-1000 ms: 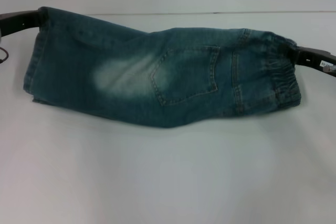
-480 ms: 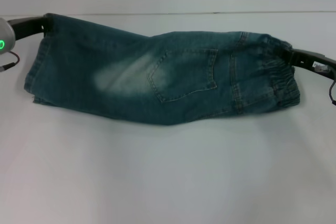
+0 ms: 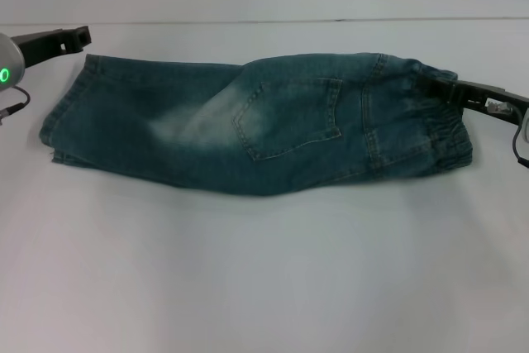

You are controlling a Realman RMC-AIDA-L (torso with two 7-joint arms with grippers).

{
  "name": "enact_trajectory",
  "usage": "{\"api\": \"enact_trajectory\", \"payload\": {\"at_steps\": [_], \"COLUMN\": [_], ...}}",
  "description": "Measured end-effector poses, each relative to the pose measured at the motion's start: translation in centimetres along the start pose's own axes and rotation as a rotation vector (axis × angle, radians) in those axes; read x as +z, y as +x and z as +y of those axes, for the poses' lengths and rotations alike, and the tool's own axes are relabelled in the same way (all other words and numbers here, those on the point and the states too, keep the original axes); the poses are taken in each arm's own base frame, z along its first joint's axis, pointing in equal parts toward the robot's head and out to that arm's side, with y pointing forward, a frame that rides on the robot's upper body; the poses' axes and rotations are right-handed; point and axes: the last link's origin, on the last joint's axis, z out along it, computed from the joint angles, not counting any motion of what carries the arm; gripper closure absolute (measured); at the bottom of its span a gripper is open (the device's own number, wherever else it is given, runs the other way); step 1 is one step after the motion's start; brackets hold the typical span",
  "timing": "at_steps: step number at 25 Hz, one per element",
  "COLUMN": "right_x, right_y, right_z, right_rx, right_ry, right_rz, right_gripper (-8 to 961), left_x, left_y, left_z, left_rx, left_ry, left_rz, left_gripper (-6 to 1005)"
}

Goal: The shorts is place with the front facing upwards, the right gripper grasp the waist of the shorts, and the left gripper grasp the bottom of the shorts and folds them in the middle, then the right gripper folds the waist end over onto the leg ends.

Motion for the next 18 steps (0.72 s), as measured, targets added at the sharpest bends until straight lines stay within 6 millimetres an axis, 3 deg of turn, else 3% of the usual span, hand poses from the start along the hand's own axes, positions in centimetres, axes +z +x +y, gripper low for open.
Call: {"api": "enact_trajectory", "payload": {"at_steps": [7, 9, 15, 18], "right_x": [-0.4, -0.6, -1.7, -2.4], "right_y": [-1.3, -1.6, -3.3, -4.5], "right_z": [0.2, 0.2, -0.4, -0.6], "right_rx": [0.004, 0.003, -0.012, -0.031], "right_ry": [-0.045, -0.053, -0.051, -0.043], "right_rz": [0.090, 0.096, 0.157, 0.193], "right_gripper": [479, 245, 135, 135], "left_x": [0.0, 0.0, -0.2, -0.5], "left_y": [-0.3, -0.4, -0.6, -0.6], "left_z": [0.2, 0.3, 0.7, 0.8], "left_rx": [-0.009, -0.011, -0.038, -0.049], "left_ry": [-0.009, -0.015, -0.060, -0.087], "left_rz": [-0.004, -0.007, -0.009, -0.001], "left_gripper": [508, 465, 252, 175]}}
